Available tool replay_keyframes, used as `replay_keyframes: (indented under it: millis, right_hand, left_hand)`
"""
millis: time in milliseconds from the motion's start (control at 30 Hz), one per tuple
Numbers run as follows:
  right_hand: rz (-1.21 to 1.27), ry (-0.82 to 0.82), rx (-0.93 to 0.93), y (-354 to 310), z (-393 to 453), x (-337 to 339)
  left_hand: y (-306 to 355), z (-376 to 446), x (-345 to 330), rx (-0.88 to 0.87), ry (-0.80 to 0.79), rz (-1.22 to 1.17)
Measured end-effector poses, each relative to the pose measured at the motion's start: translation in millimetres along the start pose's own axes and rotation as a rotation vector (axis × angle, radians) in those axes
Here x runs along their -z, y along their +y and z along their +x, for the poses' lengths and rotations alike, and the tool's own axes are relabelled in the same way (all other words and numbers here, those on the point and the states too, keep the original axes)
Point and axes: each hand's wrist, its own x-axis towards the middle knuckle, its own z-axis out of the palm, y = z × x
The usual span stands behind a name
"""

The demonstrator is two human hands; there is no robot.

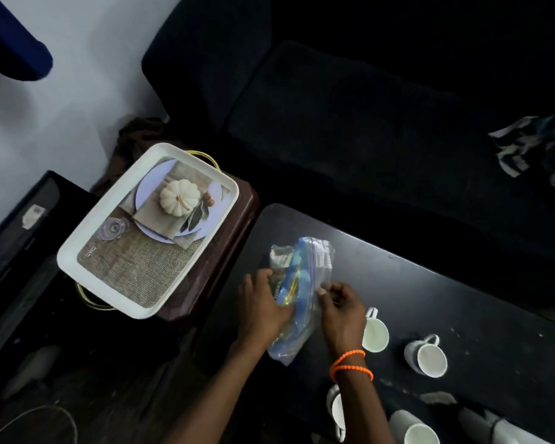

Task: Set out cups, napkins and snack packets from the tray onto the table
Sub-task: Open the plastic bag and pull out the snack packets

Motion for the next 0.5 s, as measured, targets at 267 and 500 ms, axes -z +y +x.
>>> replay_keyframes:
  millis: [267, 500]
  right_hand:
    - [0.182, -0.068, -0.199, -2.3, 5.1, 38.7]
    - [-0.112, 0.156, 0.453, -68.2, -50.9, 39.8]
  left_hand:
    - [20.8, -5.3, 53.7, -0.096, 0.183, -0.316]
    - [38.7, -46.5, 72.1, -0.156, 0.281, -0.324]
